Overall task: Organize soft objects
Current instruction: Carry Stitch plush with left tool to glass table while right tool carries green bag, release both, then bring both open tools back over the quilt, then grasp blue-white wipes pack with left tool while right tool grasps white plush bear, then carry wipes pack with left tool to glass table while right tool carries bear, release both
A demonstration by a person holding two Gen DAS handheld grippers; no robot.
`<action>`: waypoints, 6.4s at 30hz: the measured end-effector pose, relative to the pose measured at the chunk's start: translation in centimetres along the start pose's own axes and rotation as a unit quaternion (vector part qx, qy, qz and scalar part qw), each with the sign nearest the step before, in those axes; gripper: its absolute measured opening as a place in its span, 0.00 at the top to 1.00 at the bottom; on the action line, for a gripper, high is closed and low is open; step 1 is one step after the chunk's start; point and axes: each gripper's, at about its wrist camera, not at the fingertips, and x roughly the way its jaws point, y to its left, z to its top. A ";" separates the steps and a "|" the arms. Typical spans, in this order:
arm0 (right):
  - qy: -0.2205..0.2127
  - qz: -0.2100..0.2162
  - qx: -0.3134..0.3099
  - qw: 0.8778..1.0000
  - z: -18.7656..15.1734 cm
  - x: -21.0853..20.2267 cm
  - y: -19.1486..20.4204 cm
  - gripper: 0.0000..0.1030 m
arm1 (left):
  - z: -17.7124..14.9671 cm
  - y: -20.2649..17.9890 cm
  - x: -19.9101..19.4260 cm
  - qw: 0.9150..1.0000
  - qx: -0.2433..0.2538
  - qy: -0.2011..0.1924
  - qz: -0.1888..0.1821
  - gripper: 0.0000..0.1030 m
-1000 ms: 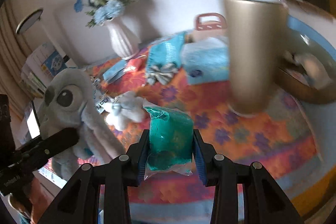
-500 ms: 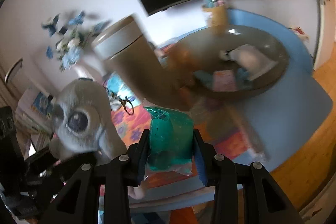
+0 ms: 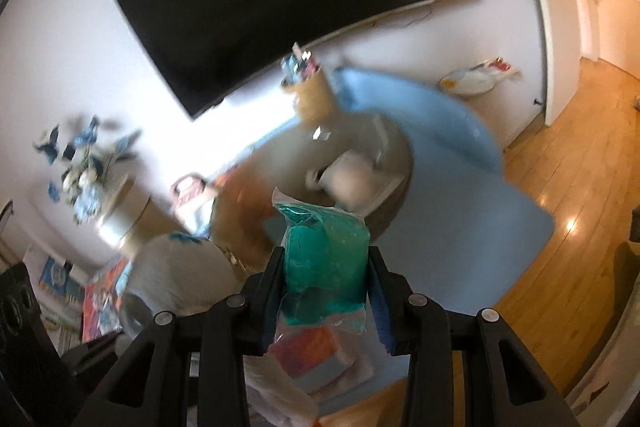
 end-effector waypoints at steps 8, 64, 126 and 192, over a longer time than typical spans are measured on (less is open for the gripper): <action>-0.049 0.002 -0.013 0.999 7.2 1.5 -0.1 0.63 | 7.2 0.0 3.8 0.988 -0.023 -0.046 0.148 0.62; 0.067 0.102 -0.335 0.934 -14.4 10.0 30.8 0.20 | -13.8 24.0 -20.8 0.863 -0.253 -0.086 0.429 0.18; 0.165 0.165 -0.362 0.902 -17.9 17.3 34.8 0.02 | -19.4 34.3 -19.4 0.865 -0.444 -0.068 0.222 0.20; 0.106 0.148 -0.203 0.962 -13.4 5.3 21.5 0.63 | -13.0 19.8 -16.1 0.948 -0.240 -0.104 0.182 0.55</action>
